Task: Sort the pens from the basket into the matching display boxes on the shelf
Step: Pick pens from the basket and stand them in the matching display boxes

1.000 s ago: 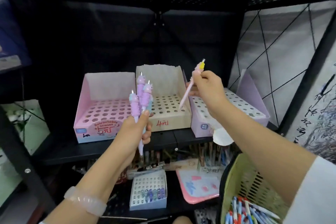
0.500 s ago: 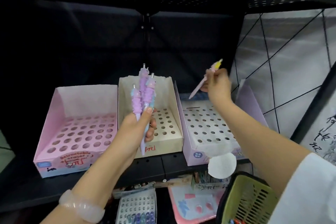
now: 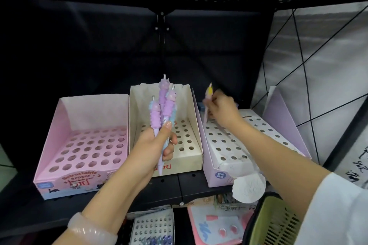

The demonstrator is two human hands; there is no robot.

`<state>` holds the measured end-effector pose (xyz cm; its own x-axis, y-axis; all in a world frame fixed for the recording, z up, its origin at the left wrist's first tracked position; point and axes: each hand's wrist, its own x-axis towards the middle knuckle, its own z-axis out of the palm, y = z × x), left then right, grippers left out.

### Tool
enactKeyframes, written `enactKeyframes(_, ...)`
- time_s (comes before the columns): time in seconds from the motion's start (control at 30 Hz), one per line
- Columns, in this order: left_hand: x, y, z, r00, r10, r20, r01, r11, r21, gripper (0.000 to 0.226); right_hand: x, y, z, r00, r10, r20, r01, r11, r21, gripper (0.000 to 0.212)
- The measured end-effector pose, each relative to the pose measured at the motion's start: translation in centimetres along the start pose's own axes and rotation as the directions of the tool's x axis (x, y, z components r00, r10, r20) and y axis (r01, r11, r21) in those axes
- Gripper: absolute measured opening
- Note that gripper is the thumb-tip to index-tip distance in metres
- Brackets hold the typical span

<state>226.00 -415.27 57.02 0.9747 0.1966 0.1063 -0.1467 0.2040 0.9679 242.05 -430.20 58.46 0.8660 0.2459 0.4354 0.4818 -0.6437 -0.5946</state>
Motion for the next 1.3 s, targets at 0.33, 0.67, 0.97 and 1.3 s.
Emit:
enactKeyframes(0.33,-0.2,-0.4,0.3,0.999,0.031,0.013,-0.031,0.999,-0.027,0.02,-2.5,-3.6,-1.6,0.985,0.036,-0.171,0.003,0.975,0.221,0.016)
enactKeyframes(0.67,1.1,-0.7,2.7,0.996,0.041,-0.078,-0.037,0.998,0.048,0.02,-4.7,-5.4,-3.3,0.966,0.068,0.25,-0.233,0.651,0.723,0.014)
enactKeyframes(0.97,2.1,-1.4,3.0,0.998,0.005,-0.065,0.0,0.996,0.09,0.018,0.0,1.7,-5.9,0.983,0.14,-0.121,-0.104,0.959,0.264,0.011)
enactKeyframes(1.3,2.0,-2.0,3.0,1.0,0.016,-0.026,-0.013,0.996,0.093,0.021,0.1,2.9,-3.8,0.981,0.116,-0.159,-0.08,0.973,0.214,0.023)
